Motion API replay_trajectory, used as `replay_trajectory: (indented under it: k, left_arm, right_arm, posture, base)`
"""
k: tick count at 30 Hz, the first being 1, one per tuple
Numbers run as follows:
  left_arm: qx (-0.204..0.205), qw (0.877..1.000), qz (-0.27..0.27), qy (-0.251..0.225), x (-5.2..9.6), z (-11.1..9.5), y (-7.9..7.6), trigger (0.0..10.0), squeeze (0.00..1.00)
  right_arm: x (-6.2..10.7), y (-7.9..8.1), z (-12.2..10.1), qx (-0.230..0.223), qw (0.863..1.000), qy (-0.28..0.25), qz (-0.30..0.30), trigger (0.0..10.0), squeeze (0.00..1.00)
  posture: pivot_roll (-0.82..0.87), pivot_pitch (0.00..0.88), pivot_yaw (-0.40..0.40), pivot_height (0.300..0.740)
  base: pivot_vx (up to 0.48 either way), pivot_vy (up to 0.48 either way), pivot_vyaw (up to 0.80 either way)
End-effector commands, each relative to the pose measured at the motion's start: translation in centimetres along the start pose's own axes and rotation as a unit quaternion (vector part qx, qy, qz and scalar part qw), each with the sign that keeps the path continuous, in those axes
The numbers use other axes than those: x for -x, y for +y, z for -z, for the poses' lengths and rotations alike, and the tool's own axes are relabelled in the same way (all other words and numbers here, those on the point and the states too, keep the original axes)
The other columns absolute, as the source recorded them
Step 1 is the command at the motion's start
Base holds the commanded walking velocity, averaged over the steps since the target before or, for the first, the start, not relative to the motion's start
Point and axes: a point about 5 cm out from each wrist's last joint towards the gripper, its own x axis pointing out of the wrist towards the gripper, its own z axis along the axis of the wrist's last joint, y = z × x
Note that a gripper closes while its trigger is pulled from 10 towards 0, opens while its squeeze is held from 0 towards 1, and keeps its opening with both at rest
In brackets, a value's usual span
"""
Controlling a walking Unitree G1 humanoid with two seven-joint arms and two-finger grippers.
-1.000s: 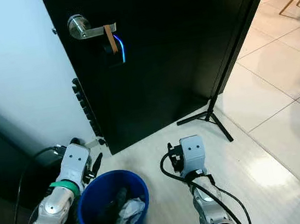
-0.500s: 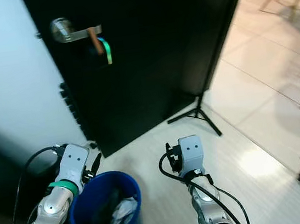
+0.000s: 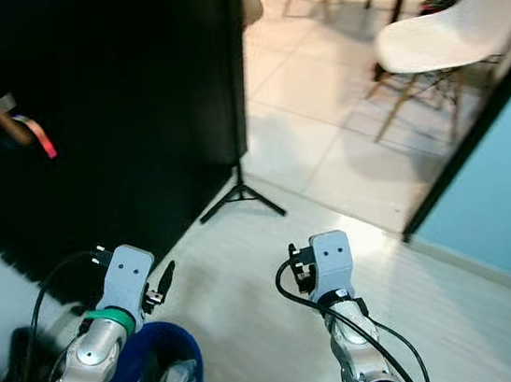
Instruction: Clean up the room
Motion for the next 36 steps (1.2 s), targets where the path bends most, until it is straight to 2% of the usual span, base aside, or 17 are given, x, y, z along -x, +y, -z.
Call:
replay_trajectory:
  k: [1, 23, 36]
  left_arm:
    - [-0.003, 1.000, 0.003, 0.012, 0.34, 0.68, -0.08, 10.0, 0.00]
    - [-0.005, 1.000, 0.003, 0.012, 0.20, 0.62, -0.13, 10.0, 0.00]
    - [-0.005, 1.000, 0.004, 0.012, 0.19, 0.60, -0.20, 10.0, 0.00]
  right_arm:
    - [0.30, 0.24, 0.57, -0.002, 1.000, 0.010, -0.001, 10.0, 0.00]
    - [0.12, 0.43, 0.38, -0.004, 1.000, 0.007, -0.003, 10.0, 0.00]
    - [0.09, 0.34, 0.41, -0.012, 1.000, 0.009, 0.001, 10.0, 0.00]
  posture:
    - [0.00, 0.080, 0.071, 0.740]
    - [0.00, 0.084, 0.072, 0.740]
    - [0.00, 0.084, 0.073, 0.740]
  base:
    - [0.000, 0.000, 0.00]
    - [0.000, 0.000, 0.00]
    - [0.000, 0.000, -0.75]
